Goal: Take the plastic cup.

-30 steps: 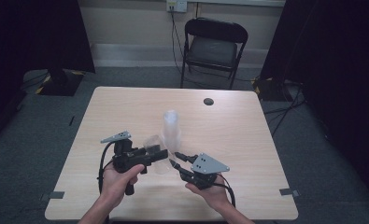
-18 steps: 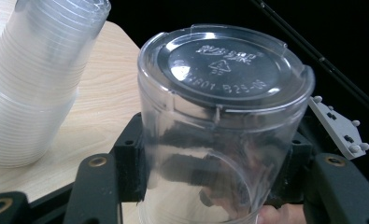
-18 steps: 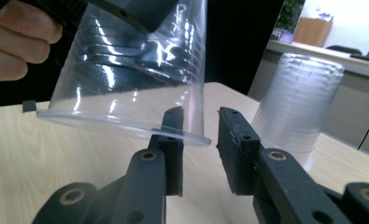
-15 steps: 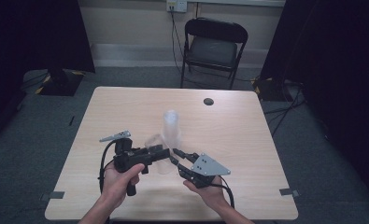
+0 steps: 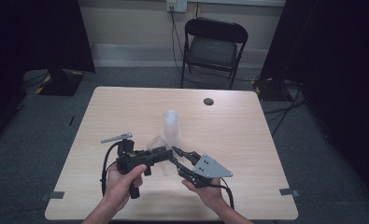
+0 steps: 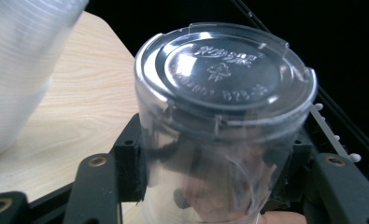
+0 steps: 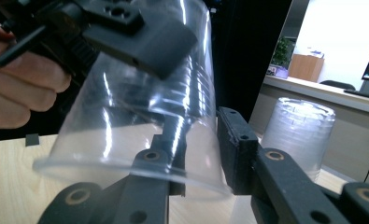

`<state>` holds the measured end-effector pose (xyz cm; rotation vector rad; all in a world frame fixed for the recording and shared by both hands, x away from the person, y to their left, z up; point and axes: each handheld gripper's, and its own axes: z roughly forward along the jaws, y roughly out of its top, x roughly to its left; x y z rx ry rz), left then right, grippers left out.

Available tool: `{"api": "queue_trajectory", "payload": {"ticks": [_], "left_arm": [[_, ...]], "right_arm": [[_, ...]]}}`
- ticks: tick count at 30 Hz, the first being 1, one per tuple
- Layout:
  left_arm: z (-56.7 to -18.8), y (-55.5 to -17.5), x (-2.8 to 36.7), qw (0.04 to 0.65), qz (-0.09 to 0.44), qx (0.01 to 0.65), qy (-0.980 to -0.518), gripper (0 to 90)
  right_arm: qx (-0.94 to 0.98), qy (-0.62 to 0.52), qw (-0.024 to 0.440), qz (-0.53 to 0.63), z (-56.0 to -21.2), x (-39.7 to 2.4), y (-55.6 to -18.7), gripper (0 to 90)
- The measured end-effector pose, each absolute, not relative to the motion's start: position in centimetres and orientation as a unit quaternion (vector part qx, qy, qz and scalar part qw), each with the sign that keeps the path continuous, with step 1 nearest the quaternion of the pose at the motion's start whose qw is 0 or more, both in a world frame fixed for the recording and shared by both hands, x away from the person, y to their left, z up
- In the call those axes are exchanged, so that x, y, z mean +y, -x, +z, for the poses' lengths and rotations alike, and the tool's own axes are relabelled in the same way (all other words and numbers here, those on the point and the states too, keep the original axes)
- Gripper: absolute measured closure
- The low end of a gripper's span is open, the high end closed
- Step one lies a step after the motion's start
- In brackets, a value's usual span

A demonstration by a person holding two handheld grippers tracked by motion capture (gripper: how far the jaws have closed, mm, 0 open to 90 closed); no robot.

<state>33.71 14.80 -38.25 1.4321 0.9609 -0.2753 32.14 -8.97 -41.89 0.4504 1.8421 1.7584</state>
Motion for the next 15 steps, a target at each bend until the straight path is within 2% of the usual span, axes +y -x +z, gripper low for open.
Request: {"api": "queue_trajectory", "payload": {"ticks": [3, 9, 15], "left_arm": [[-38.38, -33.72, 14.66, 0.641, -0.120, 0.419, -0.632, 41.7], [-38.74, -33.95, 14.46, 0.639, -0.116, 0.412, -0.640, 32.1], [-38.66, -34.08, 14.68, 0.646, -0.105, 0.402, -0.640, 26.1]], "right_arm": [[0.683, -0.171, 0.278, 0.653, -41.83, -8.95, -32.03, 76.1], [0.678, -0.174, 0.283, 0.656, -41.57, -9.49, -32.10, 81.7], [0.683, -0.169, 0.281, 0.652, -41.47, -9.50, -31.87, 86.9]]}}
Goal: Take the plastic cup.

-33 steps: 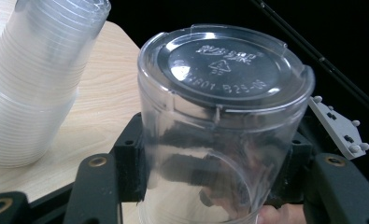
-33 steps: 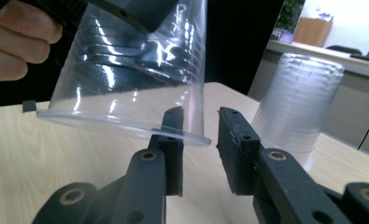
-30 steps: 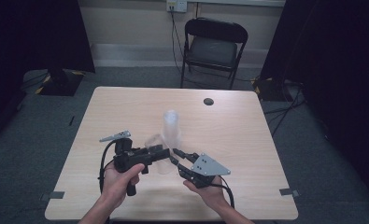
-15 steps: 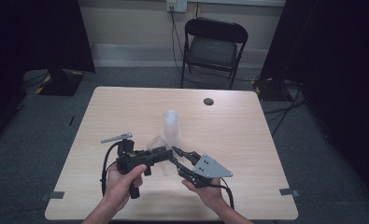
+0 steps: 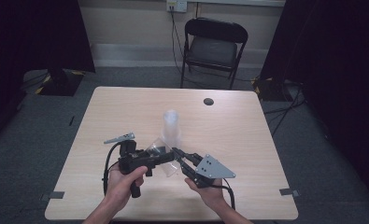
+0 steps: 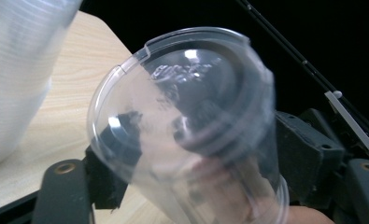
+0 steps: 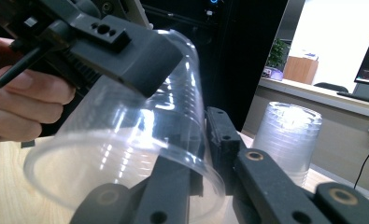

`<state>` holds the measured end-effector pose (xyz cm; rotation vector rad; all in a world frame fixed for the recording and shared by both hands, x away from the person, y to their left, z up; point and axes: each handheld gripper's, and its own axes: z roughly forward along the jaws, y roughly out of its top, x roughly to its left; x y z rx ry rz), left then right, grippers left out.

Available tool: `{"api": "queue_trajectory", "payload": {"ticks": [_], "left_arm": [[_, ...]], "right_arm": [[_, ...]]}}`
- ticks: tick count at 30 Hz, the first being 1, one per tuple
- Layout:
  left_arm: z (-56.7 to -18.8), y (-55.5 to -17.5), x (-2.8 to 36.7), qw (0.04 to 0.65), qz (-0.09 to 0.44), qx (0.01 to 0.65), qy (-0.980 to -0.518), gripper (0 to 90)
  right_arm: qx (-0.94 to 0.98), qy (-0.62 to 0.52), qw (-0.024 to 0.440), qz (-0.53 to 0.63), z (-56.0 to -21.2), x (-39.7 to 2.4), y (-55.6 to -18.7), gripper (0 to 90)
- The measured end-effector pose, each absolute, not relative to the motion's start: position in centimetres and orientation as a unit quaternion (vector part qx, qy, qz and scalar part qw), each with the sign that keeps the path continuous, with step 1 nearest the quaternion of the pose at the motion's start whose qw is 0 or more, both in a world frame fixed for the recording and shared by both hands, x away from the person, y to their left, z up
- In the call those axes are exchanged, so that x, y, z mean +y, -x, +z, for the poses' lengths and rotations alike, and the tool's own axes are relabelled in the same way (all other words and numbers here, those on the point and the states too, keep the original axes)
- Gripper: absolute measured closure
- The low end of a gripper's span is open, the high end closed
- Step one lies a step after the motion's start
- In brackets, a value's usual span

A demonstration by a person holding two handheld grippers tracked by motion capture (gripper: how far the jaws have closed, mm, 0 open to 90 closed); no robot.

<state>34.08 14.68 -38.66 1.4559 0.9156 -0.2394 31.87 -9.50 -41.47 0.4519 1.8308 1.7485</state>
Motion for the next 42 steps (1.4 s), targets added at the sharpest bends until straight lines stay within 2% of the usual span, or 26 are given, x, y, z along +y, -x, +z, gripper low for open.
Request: {"api": "queue_trajectory", "payload": {"ticks": [13, 16, 23, 27, 36, 42], "left_arm": [[-38.0, -34.3, 15.5, 0.650, -0.077, 0.399, -0.642, 22.5], [-37.6, -34.3, 16.1, 0.645, -0.050, 0.399, -0.650, 22.0], [-37.1, -34.4, 16.8, 0.639, -0.017, 0.396, -0.659, 21.3], [-37.3, -34.3, 16.8, 0.618, 0.024, 0.398, -0.677, 19.7], [-37.5, -34.4, 17.3, 0.617, 0.043, 0.396, -0.678, 18.0], [-37.8, -34.2, 17.3, 0.612, 0.050, 0.395, -0.683, 20.4]], "right_arm": [[0.692, -0.170, 0.266, 0.649, -41.4, -9.7, -31.9, 89.0], [0.696, -0.173, 0.261, 0.647, -41.4, -9.8, -31.8, 89.0], [0.717, -0.184, 0.226, 0.634, -41.6, -9.9, -32.3, 89.3], [0.730, -0.189, 0.205, 0.624, -41.8, -9.9, -32.5, 89.0], [0.762, -0.204, 0.159, 0.594, -42.3, -10.7, -33.6, 88.3], [0.776, -0.226, 0.123, 0.576, -42.2, -11.2, -34.3, 88.8]]}}
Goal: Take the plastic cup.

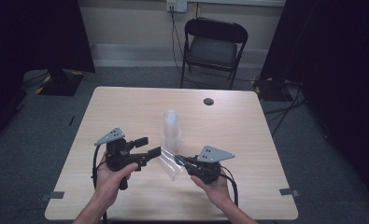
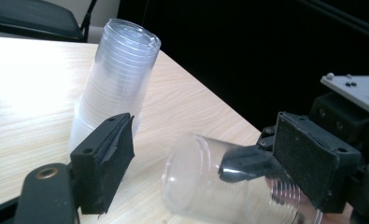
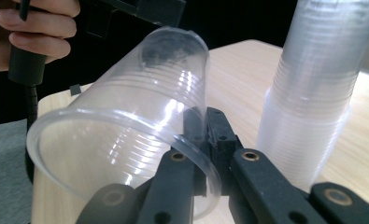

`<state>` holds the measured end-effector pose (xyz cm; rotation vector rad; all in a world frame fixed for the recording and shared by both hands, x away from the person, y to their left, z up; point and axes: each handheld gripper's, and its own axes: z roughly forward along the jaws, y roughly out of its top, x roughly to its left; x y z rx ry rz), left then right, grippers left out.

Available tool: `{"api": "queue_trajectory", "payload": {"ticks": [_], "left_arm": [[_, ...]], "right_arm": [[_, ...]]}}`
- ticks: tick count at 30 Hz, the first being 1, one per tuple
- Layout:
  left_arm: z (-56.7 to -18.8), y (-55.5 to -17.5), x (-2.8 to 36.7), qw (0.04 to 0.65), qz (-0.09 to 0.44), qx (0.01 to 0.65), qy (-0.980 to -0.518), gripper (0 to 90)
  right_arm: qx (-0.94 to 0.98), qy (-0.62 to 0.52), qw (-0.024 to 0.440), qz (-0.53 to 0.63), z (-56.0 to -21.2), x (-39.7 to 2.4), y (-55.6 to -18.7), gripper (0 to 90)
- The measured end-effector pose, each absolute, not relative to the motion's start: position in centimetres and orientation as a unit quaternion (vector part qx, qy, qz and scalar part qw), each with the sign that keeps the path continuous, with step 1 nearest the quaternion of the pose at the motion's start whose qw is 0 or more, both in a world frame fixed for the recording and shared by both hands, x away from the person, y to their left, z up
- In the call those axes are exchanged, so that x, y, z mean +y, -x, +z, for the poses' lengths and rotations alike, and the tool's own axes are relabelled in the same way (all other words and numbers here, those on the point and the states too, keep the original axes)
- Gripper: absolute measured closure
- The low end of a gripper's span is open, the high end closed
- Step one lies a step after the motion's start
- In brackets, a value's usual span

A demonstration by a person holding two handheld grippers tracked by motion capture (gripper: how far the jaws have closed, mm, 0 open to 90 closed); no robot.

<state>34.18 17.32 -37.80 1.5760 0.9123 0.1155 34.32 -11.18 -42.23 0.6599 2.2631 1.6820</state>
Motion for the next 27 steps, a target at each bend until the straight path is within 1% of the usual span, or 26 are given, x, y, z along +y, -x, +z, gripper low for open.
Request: {"api": "queue_trajectory", "payload": {"ticks": [3, 6, 9, 11, 13, 15, 20, 23, 24, 27], "left_arm": [[-38.0, -34.2, 17.4, 0.609, 0.066, 0.388, -0.689, 20.5], [-38.2, -34.3, 17.3, 0.618, 0.049, 0.378, -0.688, 19.8], [-38.3, -34.4, 17.1, 0.608, 0.072, 0.372, -0.698, 19.6], [-38.5, -34.4, 16.9, 0.604, 0.079, 0.369, -0.702, 19.3], [-38.5, -34.4, 16.7, 0.592, 0.095, 0.368, -0.710, 15.8], [-38.6, -34.3, 16.7, 0.583, 0.106, 0.357, -0.722, 15.9], [-38.8, -34.2, 16.5, 0.565, 0.100, 0.336, -0.747, 17.1], [-38.9, -34.0, 16.3, 0.556, 0.095, 0.306, -0.767, 16.9], [-39.0, -33.9, 16.3, 0.554, 0.095, 0.299, -0.771, 17.9], [-39.0, -33.8, 16.0, 0.550, 0.091, 0.279, -0.782, 16.9]], "right_arm": [[0.782, -0.233, 0.108, 0.568, -42.0, -11.3, -34.7, 88.9], [0.790, -0.239, 0.096, 0.557, -41.8, -11.4, -35.0, 88.9], [0.793, -0.246, 0.087, 0.550, -41.6, -11.5, -35.3, 88.8], [0.792, -0.253, 0.090, 0.548, -41.6, -11.7, -35.4, 88.9], [0.793, -0.257, 0.086, 0.545, -41.5, -11.9, -35.6, 89.0], [0.797, -0.261, 0.080, 0.539, -41.5, -12.1, -35.7, 89.1], [0.805, -0.265, 0.066, 0.527, -41.3, -12.5, -36.0, 89.4], [0.813, -0.256, 0.065, 0.520, -41.1, -12.5, -35.8, 89.7], [0.816, -0.255, 0.062, 0.516, -41.0, -12.5, -35.8, 89.8], [0.825, -0.255, 0.053, 0.501, -41.1, -12.7, -36.0, 90.0]]}}
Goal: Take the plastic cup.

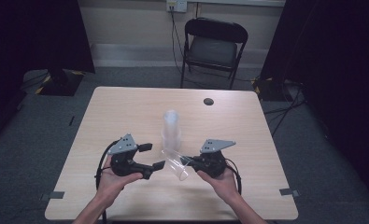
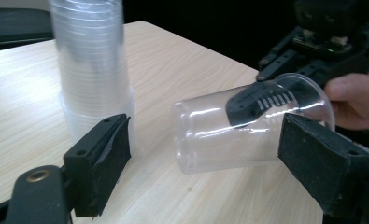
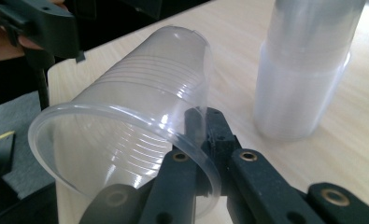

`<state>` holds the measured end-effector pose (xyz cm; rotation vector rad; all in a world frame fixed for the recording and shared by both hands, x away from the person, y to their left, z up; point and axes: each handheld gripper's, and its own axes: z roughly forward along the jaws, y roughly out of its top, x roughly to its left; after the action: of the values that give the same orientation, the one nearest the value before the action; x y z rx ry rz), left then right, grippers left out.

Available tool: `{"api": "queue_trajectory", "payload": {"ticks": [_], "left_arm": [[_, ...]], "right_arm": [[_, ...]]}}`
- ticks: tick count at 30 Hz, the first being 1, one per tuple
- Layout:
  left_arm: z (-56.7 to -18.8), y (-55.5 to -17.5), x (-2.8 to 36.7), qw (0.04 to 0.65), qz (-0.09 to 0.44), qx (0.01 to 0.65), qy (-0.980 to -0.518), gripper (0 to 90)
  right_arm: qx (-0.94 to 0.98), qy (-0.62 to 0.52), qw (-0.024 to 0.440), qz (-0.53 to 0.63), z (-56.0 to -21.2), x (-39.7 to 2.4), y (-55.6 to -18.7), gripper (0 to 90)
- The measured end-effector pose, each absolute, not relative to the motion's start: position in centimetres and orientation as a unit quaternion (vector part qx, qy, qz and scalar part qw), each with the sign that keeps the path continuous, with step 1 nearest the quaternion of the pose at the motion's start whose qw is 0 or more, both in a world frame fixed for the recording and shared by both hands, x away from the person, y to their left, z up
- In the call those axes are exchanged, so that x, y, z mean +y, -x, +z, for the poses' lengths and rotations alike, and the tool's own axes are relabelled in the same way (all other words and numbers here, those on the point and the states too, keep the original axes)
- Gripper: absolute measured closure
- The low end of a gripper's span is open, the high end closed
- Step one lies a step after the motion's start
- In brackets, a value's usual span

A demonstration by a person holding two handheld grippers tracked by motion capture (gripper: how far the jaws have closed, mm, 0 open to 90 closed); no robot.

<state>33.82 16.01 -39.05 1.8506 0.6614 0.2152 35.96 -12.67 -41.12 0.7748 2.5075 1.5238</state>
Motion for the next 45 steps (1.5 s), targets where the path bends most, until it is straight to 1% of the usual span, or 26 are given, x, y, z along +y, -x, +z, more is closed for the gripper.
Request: {"api": "queue_trajectory", "payload": {"ticks": [5, 11, 19, 22, 25, 32, 41, 44, 45], "left_arm": [[-39.2, -33.5, 15.3, 0.535, 0.091, 0.252, -0.801, 19.0], [-39.6, -33.2, 14.6, 0.519, 0.093, 0.229, -0.818, 17.8], [-40.2, -32.7, 13.4, 0.498, 0.108, 0.180, -0.842, 16.5], [-40.4, -32.4, 13.0, 0.485, 0.115, 0.152, -0.853, 17.9], [-40.8, -32.2, 12.6, 0.481, 0.112, 0.144, -0.858, 18.7], [-41.5, -32.2, 12.3, 0.463, 0.117, 0.131, -0.868, 17.9], [-42.3, -31.6, 11.4, 0.428, 0.152, 0.081, -0.887, 18.0], [-42.5, -31.3, 11.1, 0.413, 0.161, 0.059, -0.895, 20.3], [-42.7, -31.2, 11.0, 0.416, 0.167, 0.048, -0.893, 20.5]], "right_arm": [[0.834, -0.259, 0.030, 0.487, -41.2, -13.1, -36.3, 90.0], [0.845, -0.259, 0.007, 0.467, -40.8, -13.5, -36.7, 90.0], [0.858, -0.258, -0.033, 0.443, -41.0, -13.3, -37.2, 90.0], [0.865, -0.254, -0.047, 0.430, -41.2, -13.0, -37.2, 90.0], [0.870, -0.253, -0.060, 0.420, -41.4, -12.9, -37.3, 90.0], [0.875, -0.253, -0.076, 0.405, -41.7, -12.7, -37.5, 90.0], [0.882, -0.251, -0.095, 0.387, -42.1, -12.3, -37.6, 90.0], [0.884, -0.252, -0.102, 0.379, -42.3, -12.1, -37.6, 90.0], [0.885, -0.251, -0.105, 0.378, -42.3, -12.0, -37.6, 90.0]]}}
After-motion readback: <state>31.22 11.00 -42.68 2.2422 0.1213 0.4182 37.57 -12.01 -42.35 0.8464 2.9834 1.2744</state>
